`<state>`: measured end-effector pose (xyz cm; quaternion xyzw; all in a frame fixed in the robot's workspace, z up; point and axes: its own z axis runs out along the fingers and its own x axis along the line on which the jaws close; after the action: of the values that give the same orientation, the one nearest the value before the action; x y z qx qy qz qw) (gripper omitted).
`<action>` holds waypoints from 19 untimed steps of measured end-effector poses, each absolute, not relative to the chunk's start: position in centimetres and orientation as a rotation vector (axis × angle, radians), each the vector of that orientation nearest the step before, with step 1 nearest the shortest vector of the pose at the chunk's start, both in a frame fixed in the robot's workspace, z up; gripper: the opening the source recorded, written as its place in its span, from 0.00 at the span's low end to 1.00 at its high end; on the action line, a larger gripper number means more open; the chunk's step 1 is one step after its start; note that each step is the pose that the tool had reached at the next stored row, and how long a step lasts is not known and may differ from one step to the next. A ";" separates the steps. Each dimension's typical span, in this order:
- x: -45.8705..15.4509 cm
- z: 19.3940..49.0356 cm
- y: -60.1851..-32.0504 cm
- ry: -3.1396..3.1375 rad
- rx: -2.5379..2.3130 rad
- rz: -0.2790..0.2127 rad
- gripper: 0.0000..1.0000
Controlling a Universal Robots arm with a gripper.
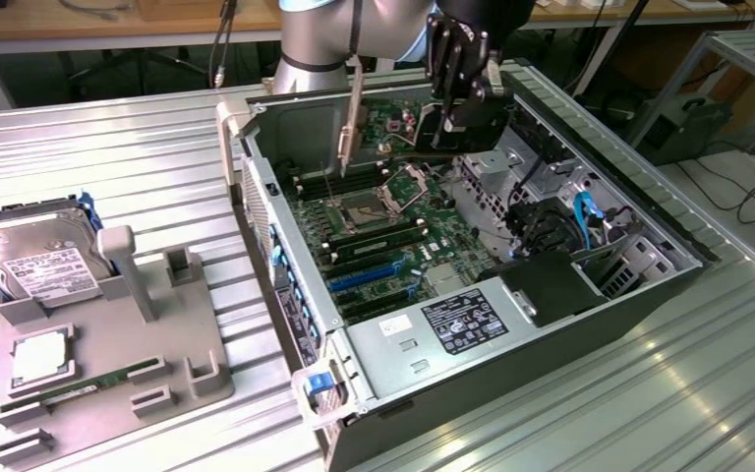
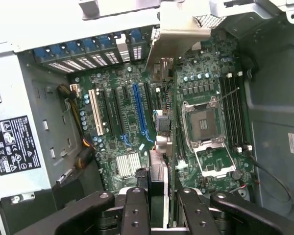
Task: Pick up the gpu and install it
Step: 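Insert the gpu into the slot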
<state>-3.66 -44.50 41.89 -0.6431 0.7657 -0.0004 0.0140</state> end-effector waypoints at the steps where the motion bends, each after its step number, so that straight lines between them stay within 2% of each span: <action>1: -3.7 41.9 -44.5 2.371 -2.019 -0.001 0.27; 14: -3.6 41.9 -44.5 2.208 -2.195 0.002 0.27; 19: -3.6 41.8 -44.5 2.199 -2.195 -0.015 0.27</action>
<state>-3.65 -44.50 41.77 -0.7063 0.7077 -0.0050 0.0174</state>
